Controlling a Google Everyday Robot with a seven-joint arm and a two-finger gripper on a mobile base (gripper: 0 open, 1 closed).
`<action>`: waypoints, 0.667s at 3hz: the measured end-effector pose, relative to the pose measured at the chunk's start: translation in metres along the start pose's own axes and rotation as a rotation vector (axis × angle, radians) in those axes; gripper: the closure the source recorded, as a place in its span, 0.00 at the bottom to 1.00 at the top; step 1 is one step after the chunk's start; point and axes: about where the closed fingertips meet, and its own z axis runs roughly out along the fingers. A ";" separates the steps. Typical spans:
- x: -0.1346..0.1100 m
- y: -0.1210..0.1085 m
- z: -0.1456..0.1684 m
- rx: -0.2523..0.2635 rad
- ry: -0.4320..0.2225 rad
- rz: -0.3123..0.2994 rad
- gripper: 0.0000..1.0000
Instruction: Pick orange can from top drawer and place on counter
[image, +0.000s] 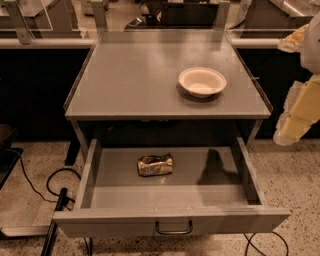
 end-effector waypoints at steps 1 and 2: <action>0.000 0.000 0.000 0.000 0.000 0.000 0.00; -0.013 0.009 0.017 -0.018 -0.050 -0.003 0.00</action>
Offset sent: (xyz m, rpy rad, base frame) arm 0.0028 0.0438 -0.0451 0.1274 0.0224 0.0650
